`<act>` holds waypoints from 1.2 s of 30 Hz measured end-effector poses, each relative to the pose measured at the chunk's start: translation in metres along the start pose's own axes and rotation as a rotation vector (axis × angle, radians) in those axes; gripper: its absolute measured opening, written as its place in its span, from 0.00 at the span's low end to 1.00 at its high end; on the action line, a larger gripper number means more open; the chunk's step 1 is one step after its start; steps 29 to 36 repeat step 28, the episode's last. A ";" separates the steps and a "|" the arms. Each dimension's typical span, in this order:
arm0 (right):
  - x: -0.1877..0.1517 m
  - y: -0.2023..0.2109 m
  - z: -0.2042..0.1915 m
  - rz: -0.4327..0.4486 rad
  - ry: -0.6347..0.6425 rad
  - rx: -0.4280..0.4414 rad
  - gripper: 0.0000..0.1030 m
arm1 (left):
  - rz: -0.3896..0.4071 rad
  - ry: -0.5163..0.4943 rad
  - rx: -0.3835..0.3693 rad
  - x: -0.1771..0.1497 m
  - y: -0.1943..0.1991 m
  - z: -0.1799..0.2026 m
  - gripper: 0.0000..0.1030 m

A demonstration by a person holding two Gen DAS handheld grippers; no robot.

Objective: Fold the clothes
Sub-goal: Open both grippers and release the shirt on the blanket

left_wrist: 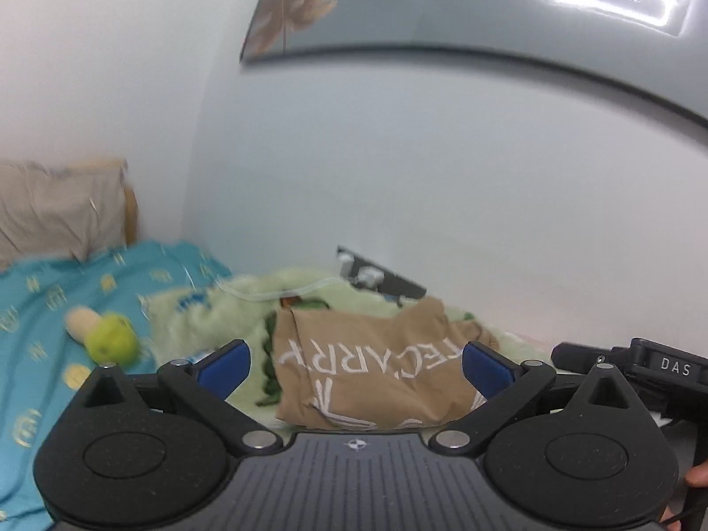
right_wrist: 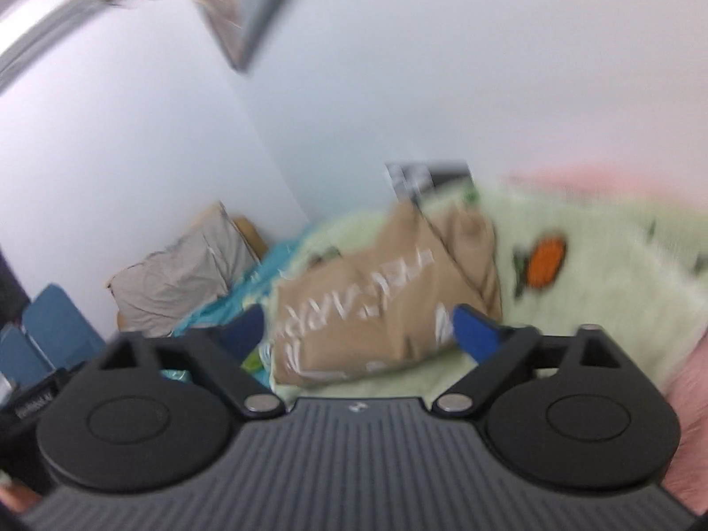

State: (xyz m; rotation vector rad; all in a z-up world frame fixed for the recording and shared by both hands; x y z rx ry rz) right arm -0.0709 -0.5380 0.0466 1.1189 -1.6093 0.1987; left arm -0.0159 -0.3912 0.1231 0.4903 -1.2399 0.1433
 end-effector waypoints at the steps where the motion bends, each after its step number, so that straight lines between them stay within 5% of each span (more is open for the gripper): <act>1: 0.001 0.015 -0.003 0.038 0.036 0.010 0.92 | 0.014 -0.013 0.008 -0.001 0.015 0.004 1.00; 6: -0.008 0.063 -0.020 0.167 0.141 0.037 0.92 | 0.081 -0.062 0.049 -0.011 0.072 0.016 1.00; 12: -0.028 0.082 -0.036 0.250 0.199 0.021 0.92 | 0.115 -0.087 0.084 -0.035 0.096 0.019 1.00; 36: -0.056 0.040 -0.045 0.275 0.323 -0.087 0.92 | 0.070 -0.083 0.121 -0.075 0.050 -0.013 1.00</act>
Point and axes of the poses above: each gripper's, at about its wrist camera, not at the fingertips, and y roughly against the way its jaws point, z to its right, x to its top, the point moved 6 cm from there along -y, roughly the way its jaws point, and after that the axes turned 8 degrees about -x, right-handed, at the moved point
